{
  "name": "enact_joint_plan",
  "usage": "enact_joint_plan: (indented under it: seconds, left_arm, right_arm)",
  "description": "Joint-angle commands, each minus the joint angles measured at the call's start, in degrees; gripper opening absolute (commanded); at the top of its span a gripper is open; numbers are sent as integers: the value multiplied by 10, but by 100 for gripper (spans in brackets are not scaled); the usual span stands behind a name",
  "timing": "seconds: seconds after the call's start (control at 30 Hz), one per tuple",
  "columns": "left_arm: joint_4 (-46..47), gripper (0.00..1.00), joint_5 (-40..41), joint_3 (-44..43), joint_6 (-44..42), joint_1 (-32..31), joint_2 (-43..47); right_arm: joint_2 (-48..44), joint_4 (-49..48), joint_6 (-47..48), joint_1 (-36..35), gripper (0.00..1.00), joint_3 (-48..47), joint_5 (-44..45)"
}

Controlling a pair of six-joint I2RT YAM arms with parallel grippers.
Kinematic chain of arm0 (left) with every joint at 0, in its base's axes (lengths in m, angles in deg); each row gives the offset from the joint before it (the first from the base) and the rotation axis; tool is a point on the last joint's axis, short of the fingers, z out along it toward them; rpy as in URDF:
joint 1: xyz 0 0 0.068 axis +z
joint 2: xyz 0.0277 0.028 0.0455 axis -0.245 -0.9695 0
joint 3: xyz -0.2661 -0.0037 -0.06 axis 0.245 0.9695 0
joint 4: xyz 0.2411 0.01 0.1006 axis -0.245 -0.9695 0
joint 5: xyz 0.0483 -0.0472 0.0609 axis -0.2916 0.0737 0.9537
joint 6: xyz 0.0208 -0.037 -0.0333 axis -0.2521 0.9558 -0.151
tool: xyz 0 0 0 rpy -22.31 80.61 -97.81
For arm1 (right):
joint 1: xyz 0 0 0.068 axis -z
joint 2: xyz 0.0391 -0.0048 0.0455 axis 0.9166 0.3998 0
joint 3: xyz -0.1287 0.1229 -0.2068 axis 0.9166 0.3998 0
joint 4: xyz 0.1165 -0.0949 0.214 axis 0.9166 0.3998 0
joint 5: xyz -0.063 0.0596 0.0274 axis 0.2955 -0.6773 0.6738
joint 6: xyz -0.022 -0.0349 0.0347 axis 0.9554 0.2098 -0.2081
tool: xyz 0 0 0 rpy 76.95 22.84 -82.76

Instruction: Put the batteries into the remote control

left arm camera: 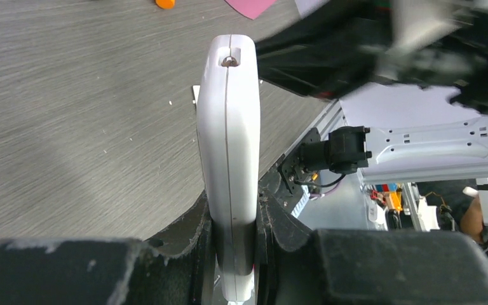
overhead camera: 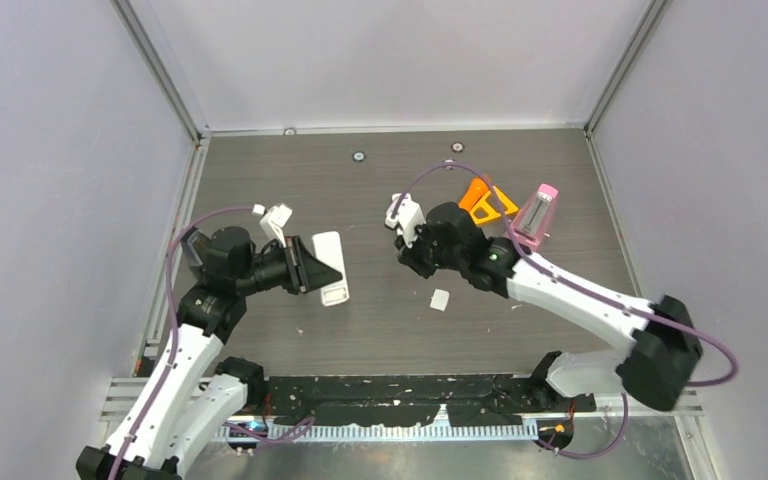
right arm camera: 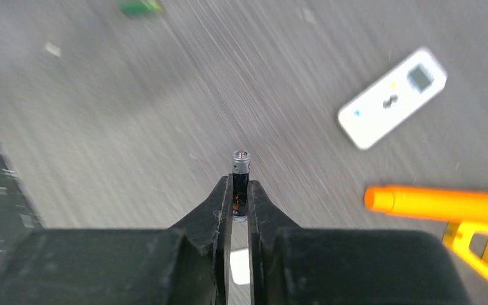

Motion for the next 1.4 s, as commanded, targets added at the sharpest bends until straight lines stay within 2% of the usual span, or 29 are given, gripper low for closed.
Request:
enact_joint_plan:
  seconds: [0.0,0.2,0.43,0.97,1.37]
  left_arm:
    - [31,0,-39,-10,17,3,-37]
    - [9,0,-82,-33,39,3,-89]
    - [-20,0,-126,-45,43,3,-109]
    - [-27,0,-172,-45,25,3,-109]
    - [-11,0,-173,-44,38,3,-112]
  right_arm:
    - [-90,-63,-25,-89,9,-8,29]
    - [-116,-74,-36,-210,10,-47,63]
    - [-71,-79,-27,-278,11,-85,82]
    - [-6,-73,13,-304,11,-114,108]
    - [5,-64,4,-304,12,-111,77]
